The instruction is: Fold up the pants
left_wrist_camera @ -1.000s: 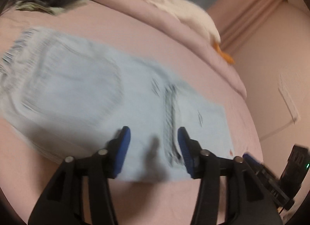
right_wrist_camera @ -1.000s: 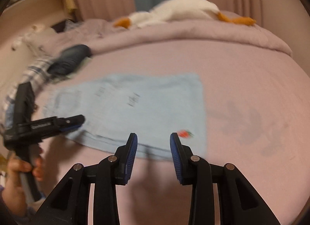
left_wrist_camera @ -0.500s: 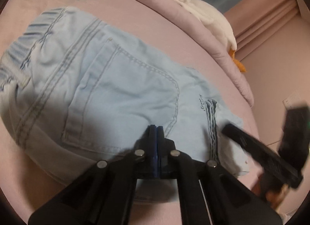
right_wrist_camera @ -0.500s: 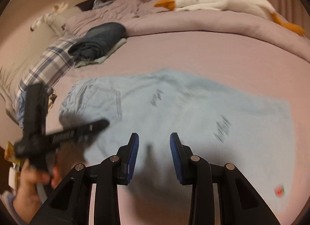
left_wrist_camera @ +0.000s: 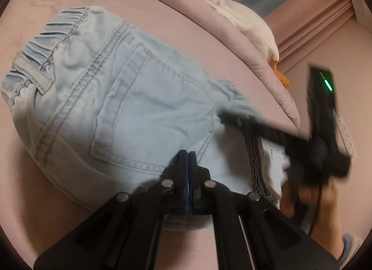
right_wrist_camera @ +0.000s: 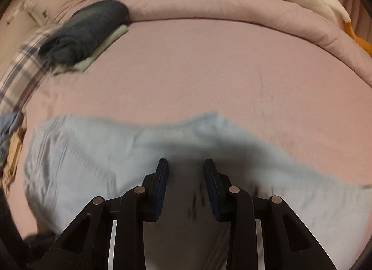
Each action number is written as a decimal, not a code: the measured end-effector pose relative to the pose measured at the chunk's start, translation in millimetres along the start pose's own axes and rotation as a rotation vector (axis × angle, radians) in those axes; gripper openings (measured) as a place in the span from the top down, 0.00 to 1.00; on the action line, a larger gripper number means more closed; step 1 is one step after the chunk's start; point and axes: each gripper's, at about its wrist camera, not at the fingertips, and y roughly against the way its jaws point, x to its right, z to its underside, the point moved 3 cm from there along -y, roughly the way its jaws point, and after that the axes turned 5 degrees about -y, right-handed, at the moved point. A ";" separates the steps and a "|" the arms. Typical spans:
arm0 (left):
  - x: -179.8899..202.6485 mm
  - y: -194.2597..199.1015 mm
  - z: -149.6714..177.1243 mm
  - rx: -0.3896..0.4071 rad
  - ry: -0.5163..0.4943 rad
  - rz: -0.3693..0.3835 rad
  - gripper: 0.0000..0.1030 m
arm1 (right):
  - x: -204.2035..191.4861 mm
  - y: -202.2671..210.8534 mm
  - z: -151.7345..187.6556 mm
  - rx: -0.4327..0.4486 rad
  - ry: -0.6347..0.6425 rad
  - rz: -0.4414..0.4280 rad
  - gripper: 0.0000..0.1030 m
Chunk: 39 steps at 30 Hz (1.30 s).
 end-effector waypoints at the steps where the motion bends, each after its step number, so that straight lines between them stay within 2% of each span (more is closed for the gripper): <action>1: 0.0 -0.2 0.0 0.000 0.000 -0.001 0.96 | -0.7 8.7 16.8 -0.001 -0.002 -0.002 0.66; 6: 1.2 -3.5 -2.4 -0.003 0.008 -0.008 0.96 | -9.6 38.0 66.3 -0.015 0.060 -0.037 0.66; 11: 0.8 5.3 -5.0 -0.010 0.069 0.008 0.98 | -10.2 59.6 100.1 -0.056 0.031 -0.088 0.66; 12: 0.2 12.4 -3.3 -0.003 0.080 0.013 0.91 | -10.9 61.6 101.2 -0.058 0.029 -0.096 0.66; 13: -0.5 22.0 -1.1 0.011 0.088 0.016 0.80 | -9.9 66.0 103.8 -0.058 0.020 -0.108 0.66; 15: -6.0 47.4 5.8 0.066 0.126 0.041 0.67 | -5.7 71.9 102.0 -0.055 -0.028 -0.190 0.66; 16: -10.3 56.7 9.2 0.083 0.151 0.046 0.63 | -1.2 80.0 103.0 -0.042 -0.065 -0.273 0.66; 17: -15.3 65.4 13.0 0.098 0.180 0.049 0.62 | -0.6 84.8 104.4 -0.019 -0.073 -0.300 0.66; 19: -30.6 79.3 22.9 0.107 0.258 0.039 0.57 | 2.1 94.4 103.7 0.047 -0.063 -0.302 0.66; 22: -54.7 86.2 35.8 0.116 0.384 0.018 0.57 | 6.4 96.8 103.3 0.063 -0.080 -0.338 0.66; 24: -64.7 86.4 39.2 0.134 0.474 0.060 0.57 | 7.2 95.6 104.2 0.063 -0.088 -0.355 0.66; 27: -69.5 83.0 32.4 0.156 0.532 0.066 0.52 | -0.1 92.5 108.4 0.068 -0.083 -0.371 0.66; 31: -76.0 74.0 17.3 0.146 0.610 0.049 0.52 | 0.6 96.2 108.7 0.078 -0.086 -0.383 0.66; 39: -94.2 55.4 -14.3 0.191 0.779 0.184 0.54 | 5.2 95.9 107.1 0.091 -0.099 -0.390 0.66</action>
